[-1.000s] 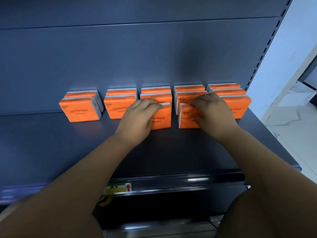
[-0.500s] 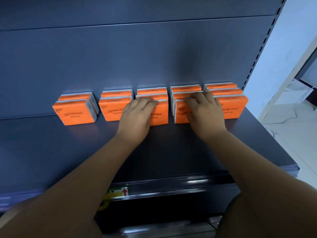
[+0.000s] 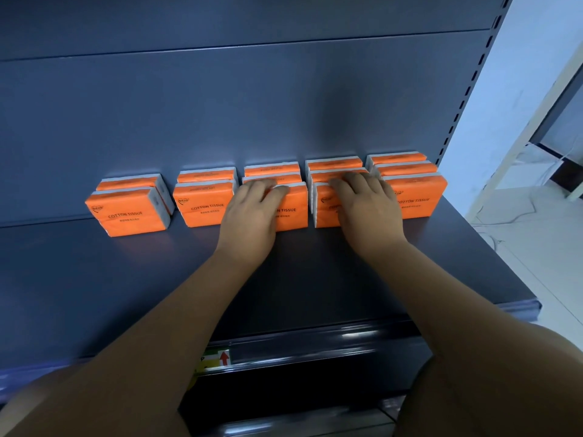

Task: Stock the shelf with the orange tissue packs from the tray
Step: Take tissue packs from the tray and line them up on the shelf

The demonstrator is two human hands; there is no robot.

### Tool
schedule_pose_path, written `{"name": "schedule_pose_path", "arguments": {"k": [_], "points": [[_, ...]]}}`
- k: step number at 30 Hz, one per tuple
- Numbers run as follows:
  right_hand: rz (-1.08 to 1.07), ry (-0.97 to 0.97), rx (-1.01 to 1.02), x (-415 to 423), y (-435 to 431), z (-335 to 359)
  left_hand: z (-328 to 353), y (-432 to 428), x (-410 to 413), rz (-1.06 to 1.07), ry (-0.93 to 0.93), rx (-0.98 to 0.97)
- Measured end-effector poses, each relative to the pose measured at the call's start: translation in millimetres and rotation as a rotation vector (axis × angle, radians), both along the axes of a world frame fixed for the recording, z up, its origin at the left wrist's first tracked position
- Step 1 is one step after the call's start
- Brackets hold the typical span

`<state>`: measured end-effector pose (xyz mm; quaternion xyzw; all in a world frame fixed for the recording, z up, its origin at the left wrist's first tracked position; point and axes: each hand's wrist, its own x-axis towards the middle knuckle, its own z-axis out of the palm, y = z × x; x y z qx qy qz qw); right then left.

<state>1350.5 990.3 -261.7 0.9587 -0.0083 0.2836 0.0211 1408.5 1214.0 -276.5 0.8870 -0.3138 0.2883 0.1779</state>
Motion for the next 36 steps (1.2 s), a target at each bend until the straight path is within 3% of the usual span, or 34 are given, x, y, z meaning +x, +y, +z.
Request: {"name": "schedule_pose_path", "arguments": {"k": [16,20,28,33,36], "points": [[0.011,0.002,0.040,-6,13,9,9,0,-13,0.063,0.022,-0.018],[0.067,-0.008,0.103,-14,32,11,24,8,-27,0.191,0.076,-0.045],[0.241,-0.045,0.454,-48,96,27,62,61,-93,0.423,0.113,-0.064],[0.443,0.021,0.541,-85,170,54,74,121,-153,0.670,0.065,-0.015],[0.581,0.035,0.480,-108,219,65,76,165,-193,0.761,-0.003,0.027]]}}
